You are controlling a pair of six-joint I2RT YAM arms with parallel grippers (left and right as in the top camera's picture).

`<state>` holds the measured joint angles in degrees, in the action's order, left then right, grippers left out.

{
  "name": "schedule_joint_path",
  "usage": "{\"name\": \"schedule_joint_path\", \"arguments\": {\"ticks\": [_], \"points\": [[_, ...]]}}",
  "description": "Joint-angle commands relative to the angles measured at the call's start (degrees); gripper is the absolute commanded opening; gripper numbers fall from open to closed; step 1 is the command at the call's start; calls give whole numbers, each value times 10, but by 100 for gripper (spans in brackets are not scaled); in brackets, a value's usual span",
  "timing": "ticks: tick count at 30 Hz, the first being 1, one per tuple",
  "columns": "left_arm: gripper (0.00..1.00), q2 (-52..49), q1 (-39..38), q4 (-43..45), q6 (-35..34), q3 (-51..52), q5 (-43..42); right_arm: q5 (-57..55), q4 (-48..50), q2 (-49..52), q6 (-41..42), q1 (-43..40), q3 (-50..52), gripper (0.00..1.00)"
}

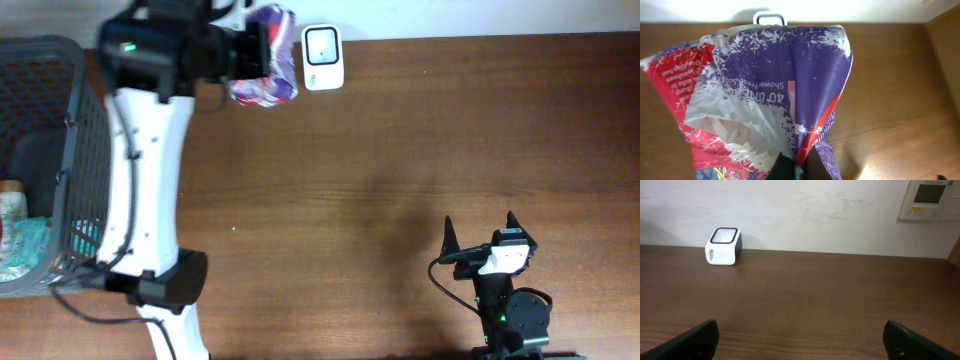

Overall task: Scan the item barcode
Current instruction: 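Lift the purple-red pack and place it on the table centre, then reach the left gripper into the basket and grasp the green wipes pack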

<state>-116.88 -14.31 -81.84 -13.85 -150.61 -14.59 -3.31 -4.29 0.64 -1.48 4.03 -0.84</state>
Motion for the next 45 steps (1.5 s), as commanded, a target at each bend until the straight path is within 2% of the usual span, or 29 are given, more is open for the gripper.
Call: {"name": "schedule_joint_path", "arguments": {"ticks": [1, 8, 13, 14, 15, 16, 18, 20, 21, 22, 24, 25, 27, 29, 32, 36, 38, 45], "points": [[0, -60, -63, -10, -29, -4, 70, 1, -2, -3, 2, -3, 5, 99], [0, -199, -125, -36, -35, -4, 84, 1, -2, -3, 2, -3, 5, 99], [0, -265, -144, -91, -74, -4, 84, 1, -2, -3, 2, -3, 5, 98], [11, -266, -148, -101, -74, -4, 84, 1, -2, -3, 2, -3, 5, 99], [42, -266, -151, -105, -74, -4, 84, 1, -2, -3, 2, -3, 5, 99], [88, -266, -156, -107, -74, -4, 84, 1, -2, -3, 2, -3, 5, 99], [94, -266, -161, -106, -73, -4, 84, 1, -2, -3, 2, -3, 5, 99], [87, -265, -160, -107, -73, -7, 84, 1, -2, -3, 2, -3, 5, 99], [79, -264, -156, -108, -69, -17, 84, 1, -2, -3, 2, -3, 5, 99], [78, -264, -153, -113, -57, -33, 82, 1, -2, -3, 2, -3, 5, 99], [77, -259, -127, -149, -37, -131, 81, 1, -2, -3, 2, -3, 5, 99], [78, -248, -112, -149, -14, -170, 69, 1, -2, -3, 2, -3, 5, 99], [82, -193, -64, -149, -14, -233, 70, 1, -2, -3, 2, -3, 5, 99], [88, -125, -2, -149, -5, -242, 82, 1, -2, -3, 2, -3, 5, 99], [88, -60, 89, -149, 37, -242, 110, 1, -2, -3, 2, -3, 5, 99], [91, -38, 238, -149, 27, -242, 107, 1, -2, -3, 2, -3, 5, 98], [95, -38, 281, -149, 28, -237, 108, 1, -2, -3, 2, -3, 5, 98], [97, -38, 390, -149, 29, -225, 108, 1, -2, -3, 2, -3, 5, 99]]}}
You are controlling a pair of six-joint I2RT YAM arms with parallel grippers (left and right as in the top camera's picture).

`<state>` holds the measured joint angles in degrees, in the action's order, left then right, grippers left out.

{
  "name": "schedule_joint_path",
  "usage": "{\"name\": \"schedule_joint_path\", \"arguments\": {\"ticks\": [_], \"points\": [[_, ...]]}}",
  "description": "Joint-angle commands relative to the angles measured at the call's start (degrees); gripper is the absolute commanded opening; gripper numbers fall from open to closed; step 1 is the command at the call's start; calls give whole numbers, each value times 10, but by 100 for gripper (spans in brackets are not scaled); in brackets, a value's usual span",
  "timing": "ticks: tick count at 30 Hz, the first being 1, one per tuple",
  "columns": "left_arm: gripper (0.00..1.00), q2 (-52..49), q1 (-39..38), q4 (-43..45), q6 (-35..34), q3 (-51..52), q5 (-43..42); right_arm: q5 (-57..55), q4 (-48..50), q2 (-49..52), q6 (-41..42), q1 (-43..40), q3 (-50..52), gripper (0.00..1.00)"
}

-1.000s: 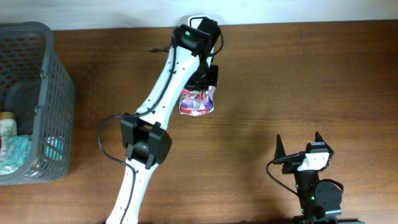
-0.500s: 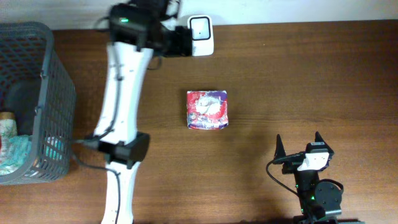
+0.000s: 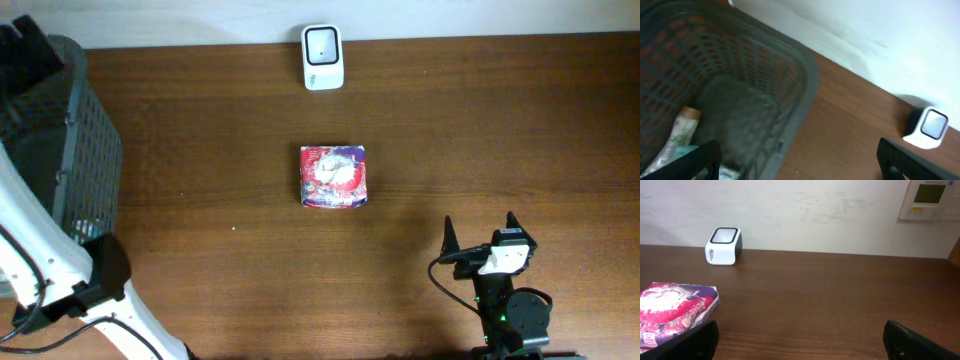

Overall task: Scan the item barcode
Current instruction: 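Reach the left gripper into the basket and grasp the green wipes pack, then carry the green wipes pack and set it left of the purple pack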

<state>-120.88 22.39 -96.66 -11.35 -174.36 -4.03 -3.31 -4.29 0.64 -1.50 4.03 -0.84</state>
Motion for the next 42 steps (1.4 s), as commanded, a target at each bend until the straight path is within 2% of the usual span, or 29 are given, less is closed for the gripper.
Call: {"name": "schedule_joint_path", "arguments": {"ticks": [1, 2, 5, 8, 10, 13, 15, 17, 18, 19, 23, 26, 29, 34, 37, 40, 41, 42], "points": [[97, 2, 34, -1, 4, 34, 2, 1, -2, -3, 2, -3, 5, 98], [100, 2, 40, -1, 4, 55, 3, 1, -2, -3, 2, -3, 5, 99], [99, 2, 53, -1, 3, 132, 38, 1, -2, -3, 2, -3, 5, 98], [99, 1, 56, 0, 1, 208, 184, 1, -2, -3, 2, -3, 5, 99], [99, 0, 56, 5, -38, 271, 251, 1, -2, -3, 2, -3, 5, 99], [99, -1, 56, 46, -38, 369, 256, 1, -2, -3, 2, -3, 5, 98], [99, -1, 64, 105, -38, 448, 270, 1, -2, -3, 2, -3, 5, 99], [99, -1, 91, 118, -38, 473, 243, 1, -2, -3, 2, -3, 5, 99], [100, -1, 114, 122, -23, 476, 196, 1, -2, -3, 2, -3, 5, 99], [98, -1, 127, 125, -5, 477, 186, 1, -2, -3, 2, -3, 5, 99], [93, -1, 144, 125, -5, 503, 182, 1, -2, -3, 2, -3, 5, 99], [94, -1, 148, 212, 14, 629, 193, 1, -2, -3, 2, -3, 5, 99], [93, -1, 163, 299, 21, 712, 240, 1, -2, -3, 2, -3, 5, 99], [91, -1, 186, 355, 21, 778, 289, 1, -2, -3, 2, -3, 5, 99], [84, -1, 194, 349, 21, 791, 252, 1, -2, -3, 2, -3, 5, 99], [66, -1, 194, 356, 21, 825, 230, 1, -2, -3, 2, -3, 5, 99], [64, -1, 194, 363, 21, 838, 214, 1, -2, -3, 2, -3, 5, 99], [45, -1, 194, 363, 21, 842, 207, 1, -2, -3, 2, -3, 5, 99]]}}
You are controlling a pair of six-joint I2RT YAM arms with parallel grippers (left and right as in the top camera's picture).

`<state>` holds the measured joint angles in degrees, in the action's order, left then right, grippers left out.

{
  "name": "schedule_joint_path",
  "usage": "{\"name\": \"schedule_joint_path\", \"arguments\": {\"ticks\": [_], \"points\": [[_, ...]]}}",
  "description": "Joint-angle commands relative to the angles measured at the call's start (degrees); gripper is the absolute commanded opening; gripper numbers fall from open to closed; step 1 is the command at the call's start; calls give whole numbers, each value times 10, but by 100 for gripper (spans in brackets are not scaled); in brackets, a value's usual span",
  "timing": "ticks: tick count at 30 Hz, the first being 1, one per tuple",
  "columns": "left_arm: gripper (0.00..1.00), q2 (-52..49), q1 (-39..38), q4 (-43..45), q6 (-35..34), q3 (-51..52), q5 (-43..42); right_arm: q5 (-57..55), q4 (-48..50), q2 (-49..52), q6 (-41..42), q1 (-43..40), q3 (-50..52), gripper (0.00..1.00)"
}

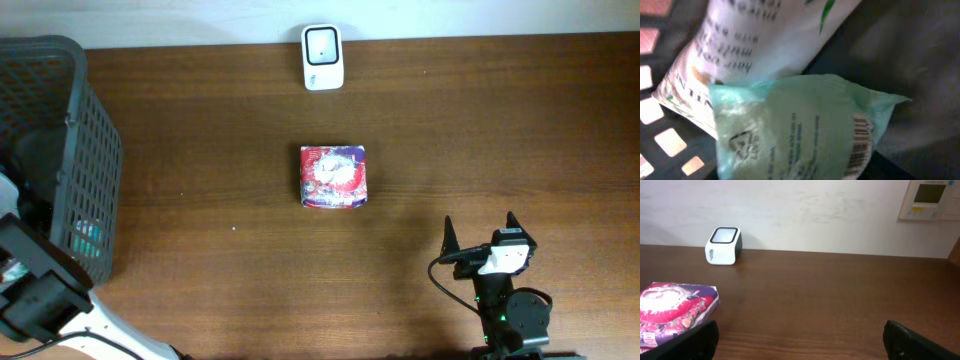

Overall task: Scan the item barcode
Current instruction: 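Carry the green wipes pack and set it left of the purple pack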

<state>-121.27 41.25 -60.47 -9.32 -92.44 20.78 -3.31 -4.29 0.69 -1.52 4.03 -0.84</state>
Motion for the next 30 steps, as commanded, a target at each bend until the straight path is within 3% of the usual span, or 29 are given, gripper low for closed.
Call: {"name": "schedule_joint_path", "arguments": {"ticks": [1, 2, 5, 7, 10, 14, 17, 18, 19, 22, 25, 28, 30], "points": [[18, 3, 5, -1, 0, 22, -46, 1, -2, -3, 3, -3, 5, 99], [0, 3, 5, -9, 0, 19, -48, 1, -2, -3, 3, -3, 5, 99], [0, 8, 5, -53, -1, -45, -50, 1, -2, -3, 3, -3, 5, 98], [0, 21, 5, -87, -2, -128, -101, 1, -2, -3, 2, -3, 5, 98], [0, 55, 5, -128, -2, -293, -286, 1, -2, -3, 3, -3, 5, 99], [0, 133, -3, -121, -2, -430, -502, 1, -2, -3, 3, -3, 5, 99], [0, 174, -37, -129, -2, -433, -626, 1, -2, -3, 3, -3, 5, 99], [0, 174, -70, -156, -2, -433, -630, 1, -2, -3, 3, -3, 5, 99], [0, 172, -124, -190, 1, -432, -582, 1, -2, -3, 3, -3, 5, 99], [0, 172, -231, -206, 4, -432, -549, 1, -2, -3, 2, -3, 5, 99], [0, 172, -358, -233, 4, -410, -387, 1, -2, -3, 2, -3, 5, 99], [0, 171, -445, -216, -4, -315, -331, 1, -2, -3, 3, -3, 5, 99], [0, 171, -498, -134, -14, -182, -320, 1, -2, -3, 3, -3, 5, 99]]}}
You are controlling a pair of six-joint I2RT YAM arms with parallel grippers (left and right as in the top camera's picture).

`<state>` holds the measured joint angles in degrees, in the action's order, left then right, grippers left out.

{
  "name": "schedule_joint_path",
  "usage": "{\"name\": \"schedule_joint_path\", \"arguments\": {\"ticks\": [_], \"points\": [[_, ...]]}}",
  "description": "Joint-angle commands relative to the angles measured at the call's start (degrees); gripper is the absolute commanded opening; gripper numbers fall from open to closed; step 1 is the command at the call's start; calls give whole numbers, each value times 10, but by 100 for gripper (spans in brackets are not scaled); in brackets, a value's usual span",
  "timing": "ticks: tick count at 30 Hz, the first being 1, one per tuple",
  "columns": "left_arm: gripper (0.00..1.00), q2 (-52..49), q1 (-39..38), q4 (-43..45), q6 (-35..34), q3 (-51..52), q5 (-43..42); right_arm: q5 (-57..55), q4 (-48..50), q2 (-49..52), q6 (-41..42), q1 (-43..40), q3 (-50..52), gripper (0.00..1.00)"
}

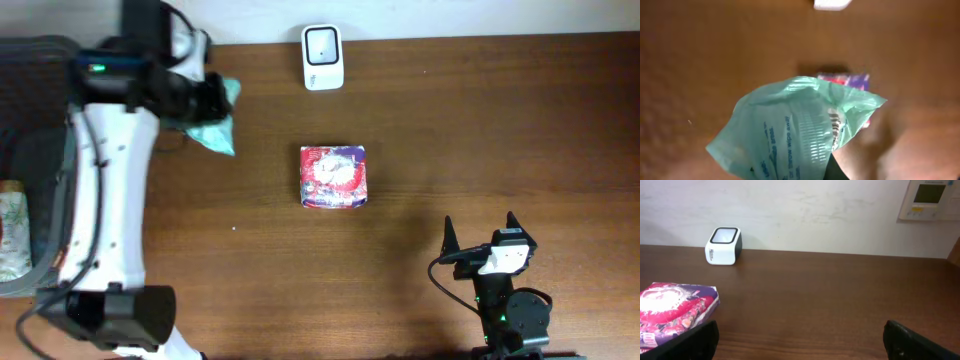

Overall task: Scan the item barcode
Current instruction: 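Carry the green wipes pack and set it left of the purple pack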

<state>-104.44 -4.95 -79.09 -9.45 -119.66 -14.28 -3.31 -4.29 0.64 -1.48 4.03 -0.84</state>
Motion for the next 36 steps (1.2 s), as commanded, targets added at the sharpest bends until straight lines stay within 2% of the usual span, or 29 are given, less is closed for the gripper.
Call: {"name": "schedule_joint_path", "arguments": {"ticks": [1, 3, 4, 7, 9, 10, 11, 14, 16, 18, 20, 21, 22, 23, 24, 26, 27, 31, 34, 35, 36], "points": [[0, 3, -48, 93, -64, 148, 46, 1, -2, -3, 2, -3, 5, 99], [0, 3, -71, 194, -118, 260, 51, 1, -2, -3, 2, -3, 5, 99], [0, 3, -87, 257, -120, 316, 52, 1, -2, -3, 2, -3, 5, 99], [0, 3, -119, 389, -171, 421, 54, 1, -2, -3, 2, -3, 5, 99], [1, 3, -137, 443, -187, 464, 54, 1, -2, -3, 2, -3, 5, 99], [5, 3, -143, 456, -188, 475, 62, 1, -2, -3, 2, -3, 5, 99], [6, 2, -162, 476, -199, 495, 122, 1, -2, -3, 2, -3, 5, 99], [6, 0, -170, 481, -199, 497, 213, 1, -2, -3, 2, -3, 5, 99], [11, -10, -172, 508, -199, 497, 205, 1, -2, -3, 2, -3, 5, 99], [11, -35, -181, 521, -207, 497, 164, 1, -2, -3, 2, -3, 5, 98], [25, -61, -196, 532, -224, 497, 164, 1, -2, -3, 2, -3, 5, 99], [37, -71, -204, 549, -224, 497, 164, 1, -2, -3, 2, -3, 5, 99], [43, -71, -206, 551, -224, 495, 162, 1, -2, -3, 2, -3, 5, 99], [53, -71, -206, 551, -224, 490, 134, 1, -2, -3, 2, -3, 5, 98], [58, -71, -206, 551, -216, 479, 104, 1, -2, -3, 2, -3, 5, 99], [66, -66, -205, 534, -159, 442, 91, 1, -2, -3, 2, -3, 5, 99], [70, -51, -204, 505, -140, 413, 102, 1, -2, -3, 2, -3, 5, 99], [70, 47, -173, 415, -139, 341, 211, 1, -2, -3, 2, -3, 5, 99], [77, 150, -112, 392, -99, 335, 212, 1, -2, -3, 2, -3, 5, 99], [81, 186, -78, 383, -97, 335, 212, 1, -2, -3, 2, -3, 5, 99], [81, 224, -44, 382, -97, 334, 212, 1, -2, -3, 2, -3, 5, 99]]}}
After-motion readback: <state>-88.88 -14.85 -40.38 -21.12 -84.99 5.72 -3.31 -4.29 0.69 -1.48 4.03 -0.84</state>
